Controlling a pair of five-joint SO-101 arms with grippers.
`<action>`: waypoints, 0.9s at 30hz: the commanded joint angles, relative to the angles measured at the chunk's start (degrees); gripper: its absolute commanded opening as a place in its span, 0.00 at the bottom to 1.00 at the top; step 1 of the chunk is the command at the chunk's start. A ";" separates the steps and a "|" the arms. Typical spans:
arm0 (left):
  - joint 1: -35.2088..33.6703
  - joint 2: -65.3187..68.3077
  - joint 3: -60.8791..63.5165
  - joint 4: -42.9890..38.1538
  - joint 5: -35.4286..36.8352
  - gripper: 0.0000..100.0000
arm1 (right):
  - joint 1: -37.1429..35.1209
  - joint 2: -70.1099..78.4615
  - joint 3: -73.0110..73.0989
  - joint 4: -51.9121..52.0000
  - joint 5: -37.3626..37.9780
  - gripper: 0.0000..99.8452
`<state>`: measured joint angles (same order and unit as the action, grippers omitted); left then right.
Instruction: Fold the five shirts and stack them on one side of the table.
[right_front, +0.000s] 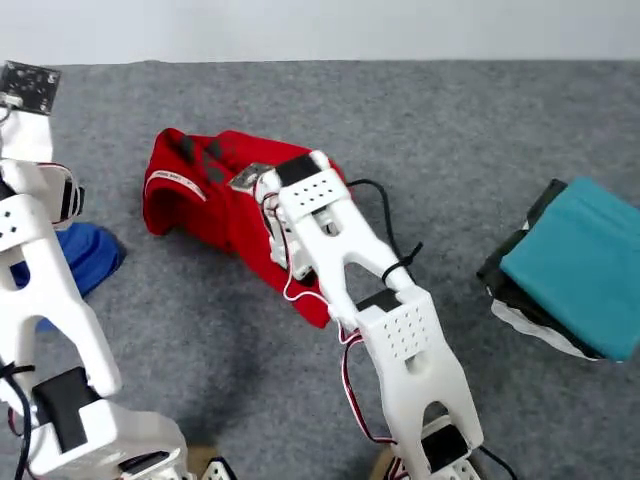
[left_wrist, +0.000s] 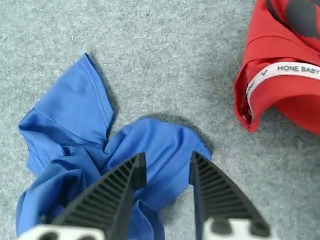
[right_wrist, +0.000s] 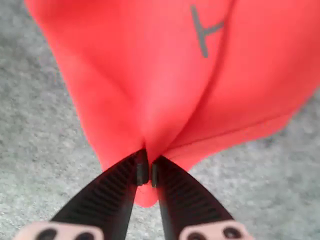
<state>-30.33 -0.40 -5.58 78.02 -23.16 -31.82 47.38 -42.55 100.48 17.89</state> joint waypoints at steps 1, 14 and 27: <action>-0.09 -2.81 -0.13 -1.05 -0.44 0.15 | 3.12 -8.57 -2.64 2.33 0.44 0.01; 0.09 -2.90 -0.13 0.09 -0.35 0.15 | 14.29 -11.65 -2.55 0.92 6.77 0.13; 0.26 -2.99 -0.22 2.37 -0.35 0.15 | 8.22 -31.43 12.92 2.59 4.04 0.20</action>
<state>-30.33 -0.40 -5.58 79.96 -23.16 -20.57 24.26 -36.75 100.66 22.20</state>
